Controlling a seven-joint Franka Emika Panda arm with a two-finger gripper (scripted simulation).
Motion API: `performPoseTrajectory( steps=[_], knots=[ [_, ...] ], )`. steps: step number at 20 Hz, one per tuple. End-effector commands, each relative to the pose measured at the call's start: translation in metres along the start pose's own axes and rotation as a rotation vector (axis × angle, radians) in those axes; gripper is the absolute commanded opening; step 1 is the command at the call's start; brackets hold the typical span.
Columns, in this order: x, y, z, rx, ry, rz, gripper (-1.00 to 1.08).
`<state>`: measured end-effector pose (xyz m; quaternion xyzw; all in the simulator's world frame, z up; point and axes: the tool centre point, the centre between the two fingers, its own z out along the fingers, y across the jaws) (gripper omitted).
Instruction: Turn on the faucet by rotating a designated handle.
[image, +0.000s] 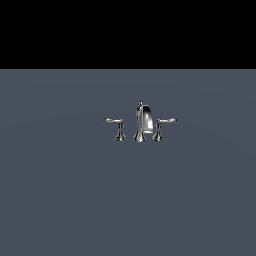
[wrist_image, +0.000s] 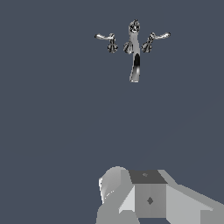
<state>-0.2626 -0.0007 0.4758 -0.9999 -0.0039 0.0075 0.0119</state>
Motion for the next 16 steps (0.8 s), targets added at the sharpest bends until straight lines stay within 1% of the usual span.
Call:
performPoseTrajectory(
  steps=[1, 8, 16],
  knots=[
    [0.0, 0.0, 0.0, 0.0, 0.0, 0.0, -1.0],
    [0.004, -0.006, 0.006, 0.0, 0.0, 0.025, -1.0],
    [0.018, -0.025, 0.028, 0.0, 0.002, 0.116, -1.0]
  ],
)
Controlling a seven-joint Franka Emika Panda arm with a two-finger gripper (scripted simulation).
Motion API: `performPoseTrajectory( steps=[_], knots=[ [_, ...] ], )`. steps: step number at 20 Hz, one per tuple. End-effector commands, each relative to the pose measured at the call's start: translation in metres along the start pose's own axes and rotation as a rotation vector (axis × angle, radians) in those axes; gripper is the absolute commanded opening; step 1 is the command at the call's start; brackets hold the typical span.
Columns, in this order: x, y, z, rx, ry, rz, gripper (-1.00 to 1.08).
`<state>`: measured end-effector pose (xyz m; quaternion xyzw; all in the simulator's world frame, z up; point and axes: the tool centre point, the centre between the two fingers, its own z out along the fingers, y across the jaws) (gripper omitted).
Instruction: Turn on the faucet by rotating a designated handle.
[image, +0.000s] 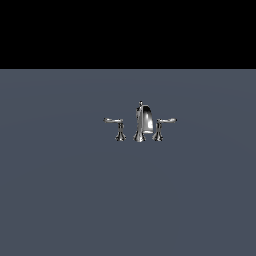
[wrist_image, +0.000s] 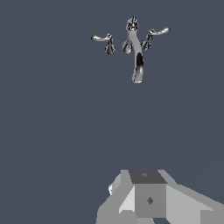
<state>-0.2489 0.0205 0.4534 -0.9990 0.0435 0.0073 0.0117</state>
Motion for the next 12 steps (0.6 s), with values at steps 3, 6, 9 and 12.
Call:
performPoseTrajectory(
  steps=[3, 6, 9, 12],
  knots=[
    [0.011, -0.016, 0.018, 0.0, 0.001, 0.073, -1.0],
    [0.02, -0.029, 0.032, 0.001, 0.002, 0.133, -1.0],
    [0.032, -0.042, 0.048, 0.001, 0.003, 0.196, -1.0],
    [0.044, -0.054, 0.063, 0.002, 0.004, 0.259, -1.0]
  ],
)
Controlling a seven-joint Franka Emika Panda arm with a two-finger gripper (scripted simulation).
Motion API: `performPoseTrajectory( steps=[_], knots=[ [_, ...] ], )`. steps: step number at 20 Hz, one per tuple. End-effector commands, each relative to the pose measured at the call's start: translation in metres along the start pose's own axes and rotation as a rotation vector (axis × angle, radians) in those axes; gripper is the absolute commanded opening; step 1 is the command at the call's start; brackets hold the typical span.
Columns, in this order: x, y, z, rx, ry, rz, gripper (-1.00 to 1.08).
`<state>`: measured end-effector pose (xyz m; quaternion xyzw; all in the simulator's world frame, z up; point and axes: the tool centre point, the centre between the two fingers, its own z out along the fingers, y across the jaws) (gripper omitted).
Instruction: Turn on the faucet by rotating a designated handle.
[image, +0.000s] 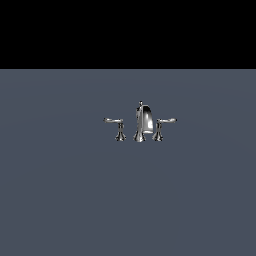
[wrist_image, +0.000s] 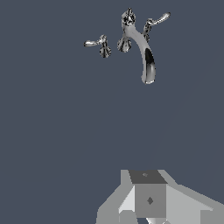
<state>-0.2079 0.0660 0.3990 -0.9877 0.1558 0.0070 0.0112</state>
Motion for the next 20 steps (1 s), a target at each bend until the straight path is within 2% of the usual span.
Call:
performPoseTrajectory(
  steps=[1, 20],
  knots=[
    [0.008, -0.012, 0.013, 0.001, 0.001, 0.054, -1.0],
    [0.085, -0.085, 0.106, 0.007, 0.006, 0.439, -1.0]
  ],
)
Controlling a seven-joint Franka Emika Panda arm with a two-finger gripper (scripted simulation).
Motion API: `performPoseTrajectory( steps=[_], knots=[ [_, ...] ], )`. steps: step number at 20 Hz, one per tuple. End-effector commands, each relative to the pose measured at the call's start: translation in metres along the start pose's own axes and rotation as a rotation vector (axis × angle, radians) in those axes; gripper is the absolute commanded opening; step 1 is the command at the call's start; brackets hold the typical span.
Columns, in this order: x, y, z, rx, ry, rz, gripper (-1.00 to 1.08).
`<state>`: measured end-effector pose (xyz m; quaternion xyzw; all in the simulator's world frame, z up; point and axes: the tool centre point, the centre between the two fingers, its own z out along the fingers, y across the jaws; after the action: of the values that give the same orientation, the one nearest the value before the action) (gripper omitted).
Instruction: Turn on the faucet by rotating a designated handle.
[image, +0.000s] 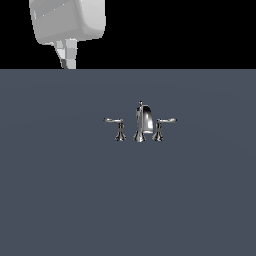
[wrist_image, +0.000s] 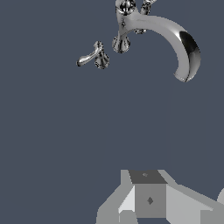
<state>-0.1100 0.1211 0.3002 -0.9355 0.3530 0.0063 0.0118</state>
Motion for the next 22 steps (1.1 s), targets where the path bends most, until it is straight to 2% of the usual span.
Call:
performPoseTrajectory(
  steps=[1, 13, 22],
  knots=[
    [0.007, -0.011, 0.012, 0.002, 0.001, 0.049, -1.0],
    [0.05, -0.056, 0.065, 0.002, 0.006, 0.27, -1.0],
    [0.094, -0.085, 0.11, -0.002, 0.014, 0.457, -1.0]
  ],
)
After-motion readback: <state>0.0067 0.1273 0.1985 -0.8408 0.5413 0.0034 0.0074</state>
